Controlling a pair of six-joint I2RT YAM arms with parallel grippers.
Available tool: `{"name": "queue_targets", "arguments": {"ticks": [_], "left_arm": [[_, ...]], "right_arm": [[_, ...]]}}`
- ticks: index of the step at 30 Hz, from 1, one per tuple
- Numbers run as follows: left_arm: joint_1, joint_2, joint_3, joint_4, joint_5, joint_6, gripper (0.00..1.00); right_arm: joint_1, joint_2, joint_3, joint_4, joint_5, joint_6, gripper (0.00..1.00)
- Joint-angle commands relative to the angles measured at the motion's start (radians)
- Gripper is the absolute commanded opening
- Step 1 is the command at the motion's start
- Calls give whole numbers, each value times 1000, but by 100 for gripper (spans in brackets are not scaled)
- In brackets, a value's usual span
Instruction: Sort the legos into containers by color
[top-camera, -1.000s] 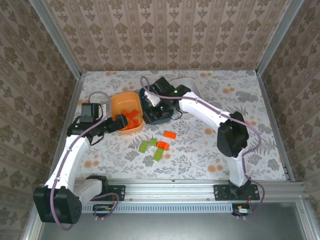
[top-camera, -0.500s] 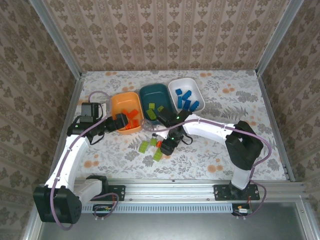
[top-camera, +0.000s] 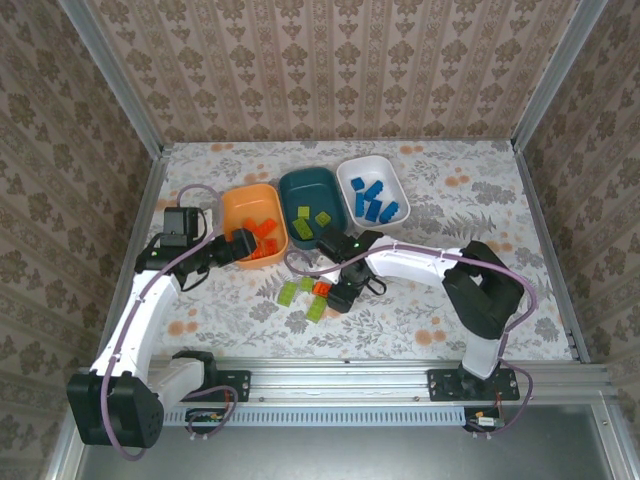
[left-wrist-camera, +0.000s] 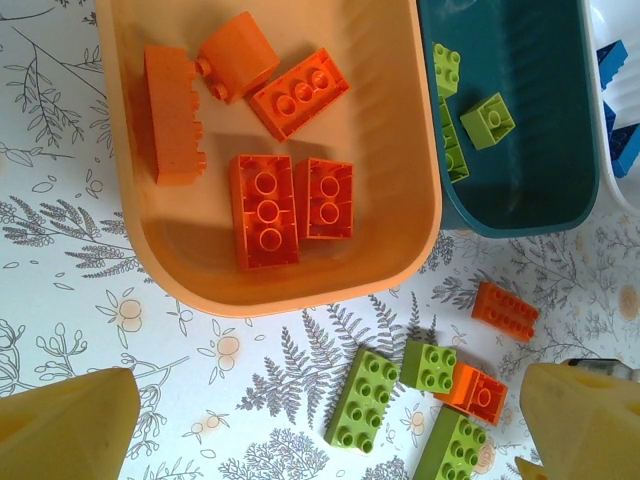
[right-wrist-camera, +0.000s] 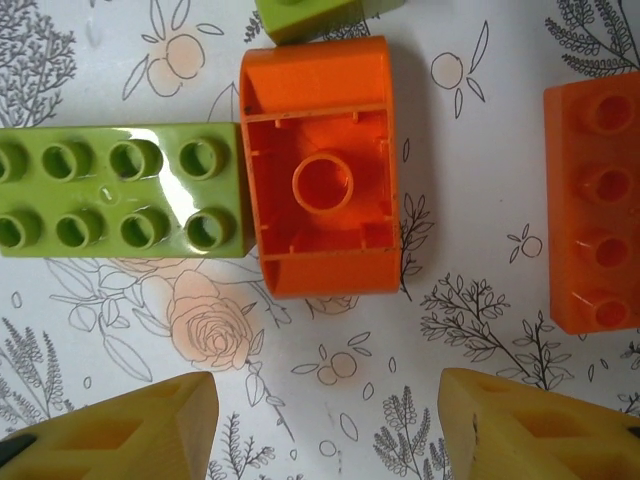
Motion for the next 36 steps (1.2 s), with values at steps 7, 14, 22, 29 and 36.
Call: {"name": "queue_targets", "arguments": {"ticks": [7, 14, 22, 29, 36], "left_arm": [[7, -14, -18, 12, 13, -16, 100], [9, -9, -21, 14, 13, -10, 100], [8, 5, -11, 11, 15, 0, 100], [8, 0, -16, 7, 13, 3, 100], [8, 2, -25, 24, 18, -7, 100]], "right_arm": [[10, 88, 50, 21, 20, 17, 61], [11, 131, 93, 36, -1, 38, 61], [10, 196, 157, 30, -21, 45, 59], [9, 201, 156, 17, -32, 45, 46], [-15, 131, 90, 32, -44, 75, 31]]}}
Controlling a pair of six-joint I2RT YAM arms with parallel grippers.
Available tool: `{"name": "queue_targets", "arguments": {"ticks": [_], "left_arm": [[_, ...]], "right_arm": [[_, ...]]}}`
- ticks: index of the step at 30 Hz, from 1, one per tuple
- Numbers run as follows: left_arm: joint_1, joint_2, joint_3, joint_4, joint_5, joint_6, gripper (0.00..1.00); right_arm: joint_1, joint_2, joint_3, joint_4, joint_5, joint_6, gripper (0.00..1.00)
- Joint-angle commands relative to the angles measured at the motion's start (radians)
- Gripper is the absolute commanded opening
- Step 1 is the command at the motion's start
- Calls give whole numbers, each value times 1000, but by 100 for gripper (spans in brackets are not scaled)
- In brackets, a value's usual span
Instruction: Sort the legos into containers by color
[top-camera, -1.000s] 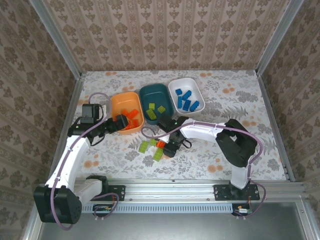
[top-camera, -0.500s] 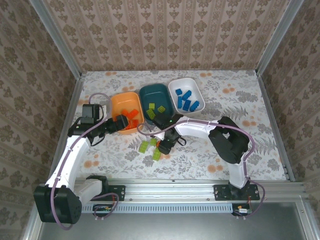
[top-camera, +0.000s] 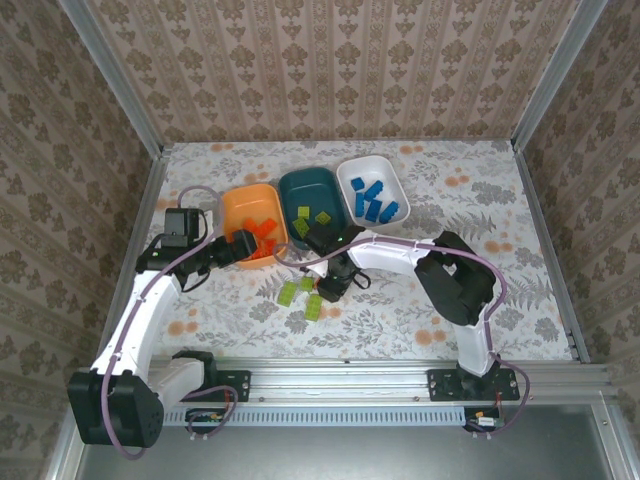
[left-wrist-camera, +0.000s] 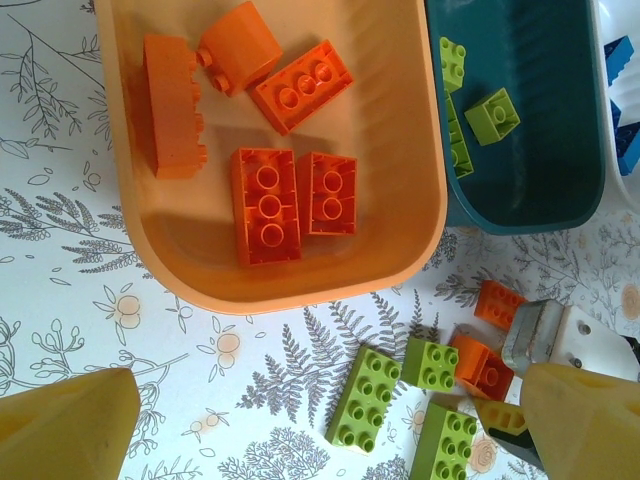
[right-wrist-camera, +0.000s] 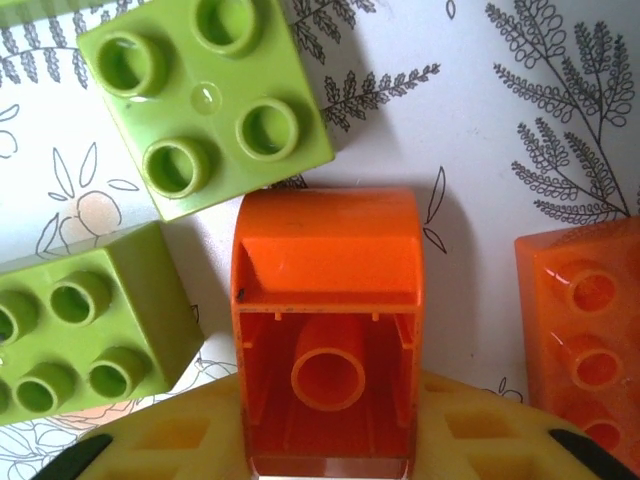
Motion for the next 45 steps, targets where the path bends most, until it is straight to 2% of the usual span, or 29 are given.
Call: {"name": "queue_targets", "arguments": {"ticks": [1, 10, 15, 19, 26, 33, 40, 45], "left_arm": [[8, 0, -12, 18, 15, -6, 100], [8, 16, -10, 45, 28, -22, 100], [8, 25, -12, 63, 36, -36, 100], [8, 27, -15, 74, 42, -46, 100], [9, 4, -12, 62, 36, -49, 100], [22, -41, -10, 23, 21, -36, 100], [50, -83, -12, -24, 19, -19, 100], [58, -96, -20, -35, 21, -17, 100]], "right_arm": [[-18, -48, -61, 26, -50, 34, 31], [-128, -264, -212, 80, -152, 168, 31], [-228, -358, -238, 141, -329, 332, 32], [-263, -358, -163, 217, -457, 446, 32], [-276, -206, 84, 306, -598, 618, 32], [-262, 19, 327, 410, -670, 813, 32], [-190, 219, 567, 273, -661, 814, 32], [-154, 297, 638, 218, -648, 809, 33]]}}
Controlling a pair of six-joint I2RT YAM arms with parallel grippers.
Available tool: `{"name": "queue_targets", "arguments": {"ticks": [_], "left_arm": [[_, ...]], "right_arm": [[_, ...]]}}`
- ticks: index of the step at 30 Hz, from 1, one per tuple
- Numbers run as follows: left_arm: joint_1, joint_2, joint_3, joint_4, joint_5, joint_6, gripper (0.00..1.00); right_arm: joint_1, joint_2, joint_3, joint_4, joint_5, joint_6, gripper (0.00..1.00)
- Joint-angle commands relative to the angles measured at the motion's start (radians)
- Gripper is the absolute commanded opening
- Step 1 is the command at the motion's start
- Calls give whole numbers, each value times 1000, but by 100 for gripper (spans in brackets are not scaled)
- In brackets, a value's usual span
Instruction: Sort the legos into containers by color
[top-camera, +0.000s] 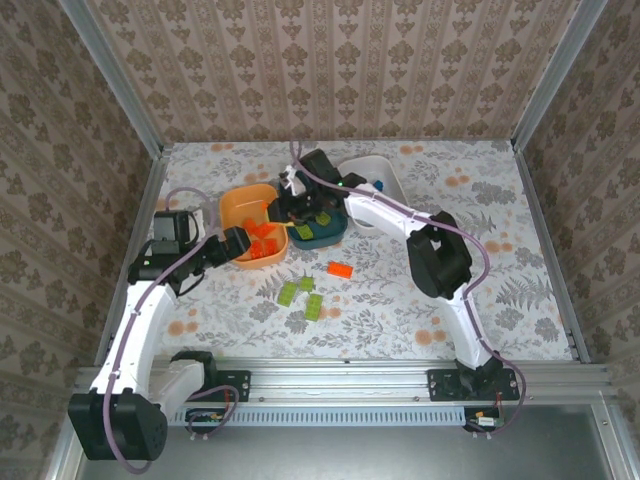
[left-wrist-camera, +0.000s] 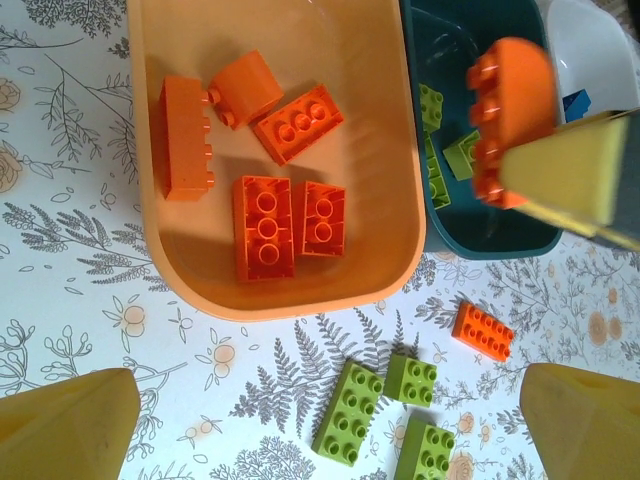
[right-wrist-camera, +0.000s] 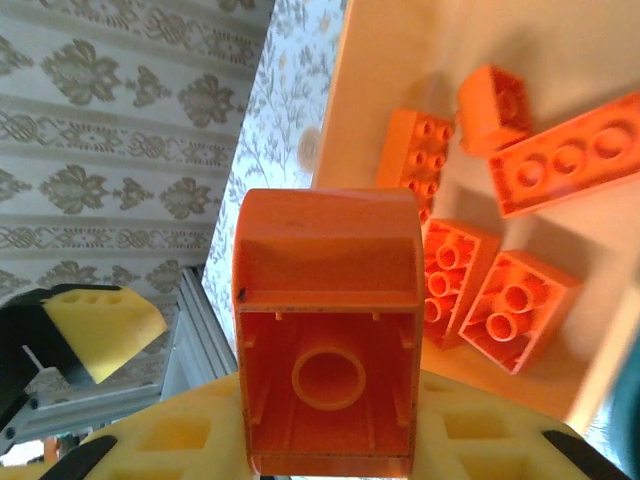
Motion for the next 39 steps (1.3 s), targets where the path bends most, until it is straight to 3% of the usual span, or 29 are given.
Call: {"name": "queue_targets", "arguments": {"ticks": [1, 18, 25, 31, 39], "left_arm": [[11, -16, -14, -33, -1, 10, 100], [12, -5, -24, -18, 2, 10, 100], [15, -5, -25, -19, 1, 14, 100], [15, -4, -27, -19, 0, 15, 100], [14, -1, -27, -16, 2, 18, 100]], "right_arm": [[22, 37, 53, -64, -20, 14, 33], [19, 95, 99, -64, -5, 29, 34], [17, 101, 110, -83, 11, 16, 48], [16, 95, 108, -90, 19, 8, 51], [9, -17, 86, -146, 148, -121, 50]]}}
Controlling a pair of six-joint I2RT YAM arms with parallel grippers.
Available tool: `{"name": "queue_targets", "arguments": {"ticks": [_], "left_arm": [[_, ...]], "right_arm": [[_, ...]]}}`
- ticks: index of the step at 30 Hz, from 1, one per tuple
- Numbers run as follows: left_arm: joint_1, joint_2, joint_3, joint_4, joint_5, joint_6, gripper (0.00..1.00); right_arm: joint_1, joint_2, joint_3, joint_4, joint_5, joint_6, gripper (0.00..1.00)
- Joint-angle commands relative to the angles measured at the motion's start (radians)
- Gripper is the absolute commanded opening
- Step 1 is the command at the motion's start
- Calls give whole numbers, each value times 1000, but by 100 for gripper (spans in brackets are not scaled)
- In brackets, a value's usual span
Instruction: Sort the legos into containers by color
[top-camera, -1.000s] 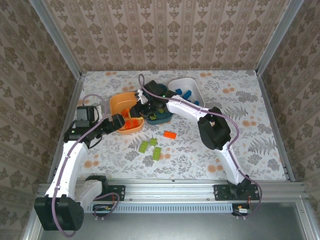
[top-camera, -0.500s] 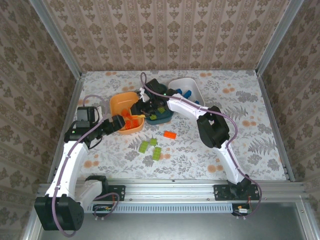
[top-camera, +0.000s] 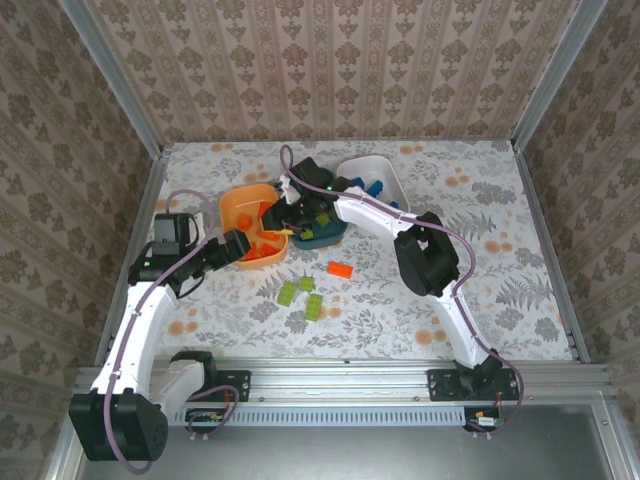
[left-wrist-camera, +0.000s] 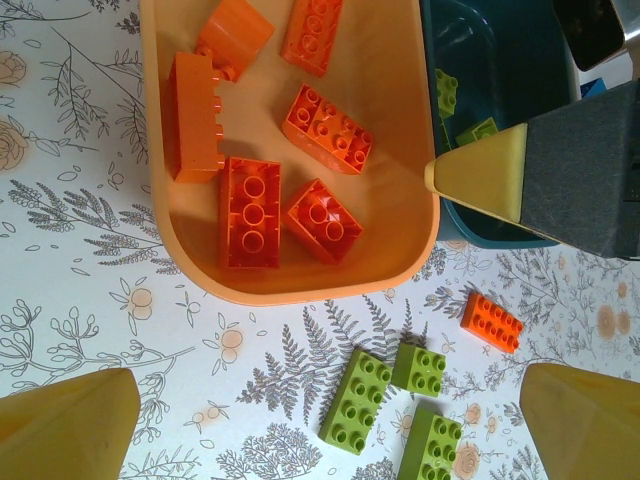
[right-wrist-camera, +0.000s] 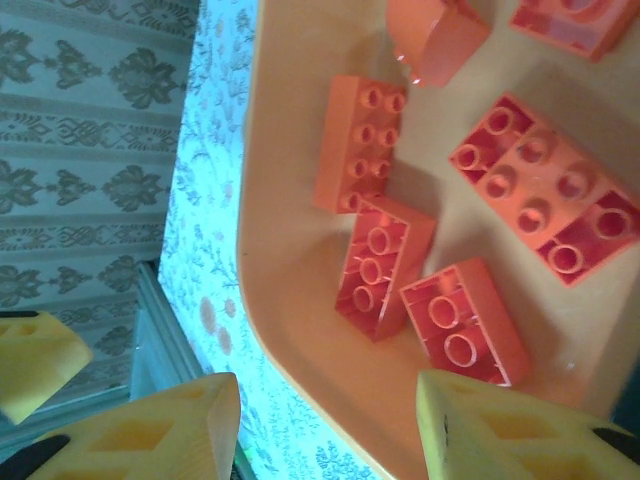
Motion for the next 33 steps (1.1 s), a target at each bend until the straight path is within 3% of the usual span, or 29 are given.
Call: {"name": "queue_targets", "arguments": {"ticks": [1, 3, 5, 6, 7, 11, 14, 16, 19, 26, 33], "left_arm": [[9, 3, -14, -1, 4, 18, 100], [7, 5, -12, -1, 3, 19, 100], [6, 12, -9, 3, 4, 18, 100], [6, 15, -7, 5, 4, 18, 100], [4, 19, -6, 6, 4, 18, 100], [1, 37, -3, 20, 4, 15, 100], [-2, 53, -2, 31, 6, 13, 100], [-6, 63, 3, 35, 6, 13, 100], [-7, 69, 9, 34, 5, 16, 100], [-12, 77, 11, 34, 7, 19, 100], [-16, 82, -4, 61, 17, 4, 100]], "right_arm": [[-6, -129, -5, -56, 121, -123, 50], [-6, -199, -54, -89, 218, -201, 51], [-4, -289, -125, -79, 364, -280, 61], [-4, -324, -156, -75, 414, -314, 72], [-4, -362, -183, -76, 469, -358, 98], [4, -495, -303, -36, 659, -503, 100], [-6, -605, -459, 83, 836, -497, 100], [-57, -655, -521, 89, 791, -455, 100], [-124, -702, -573, 38, 621, -459, 100], [-124, -849, -823, -29, 448, -641, 95], [-89, -872, -1003, -47, 466, -808, 96]]}}
